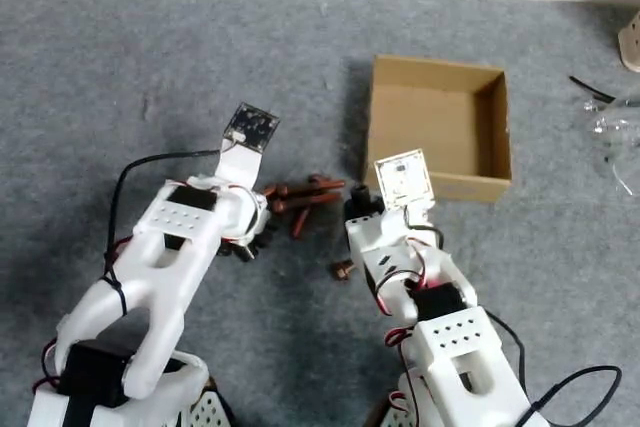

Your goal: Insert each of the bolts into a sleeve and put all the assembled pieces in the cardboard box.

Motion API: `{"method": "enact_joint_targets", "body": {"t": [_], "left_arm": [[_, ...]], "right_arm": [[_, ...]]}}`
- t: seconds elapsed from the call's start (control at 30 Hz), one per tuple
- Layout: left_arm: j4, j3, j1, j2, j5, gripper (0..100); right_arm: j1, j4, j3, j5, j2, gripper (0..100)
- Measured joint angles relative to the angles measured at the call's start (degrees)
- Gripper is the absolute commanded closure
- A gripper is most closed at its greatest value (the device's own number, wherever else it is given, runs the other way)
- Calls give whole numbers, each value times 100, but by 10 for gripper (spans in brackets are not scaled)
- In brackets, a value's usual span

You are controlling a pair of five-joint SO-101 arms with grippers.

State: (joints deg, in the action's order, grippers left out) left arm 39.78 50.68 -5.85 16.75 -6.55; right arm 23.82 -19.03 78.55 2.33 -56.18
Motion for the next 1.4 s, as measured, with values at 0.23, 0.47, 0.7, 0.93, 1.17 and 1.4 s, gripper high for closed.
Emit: {"method": "enact_joint_targets", "body": {"t": [0.23,0.47,0.7,0.93,1.17,1.4], "left_arm": [[0,-132,176,-308,-325,825],[246,-1187,149,-1389,-475,825],[1108,-2215,149,-2189,-571,825],[1574,-2330,281,-2295,-1231,825],[1609,-2365,615,-2374,-1301,824],[1644,-2295,580,-2514,-1829,825]], "right_arm": [[0,0,0,0,0,994],[0,0,0,0,0,994],[0,0,0,0,0,994],[0,0,0,0,0,994],[0,0,0,0,0,994],[0,0,0,0,0,994]]}}
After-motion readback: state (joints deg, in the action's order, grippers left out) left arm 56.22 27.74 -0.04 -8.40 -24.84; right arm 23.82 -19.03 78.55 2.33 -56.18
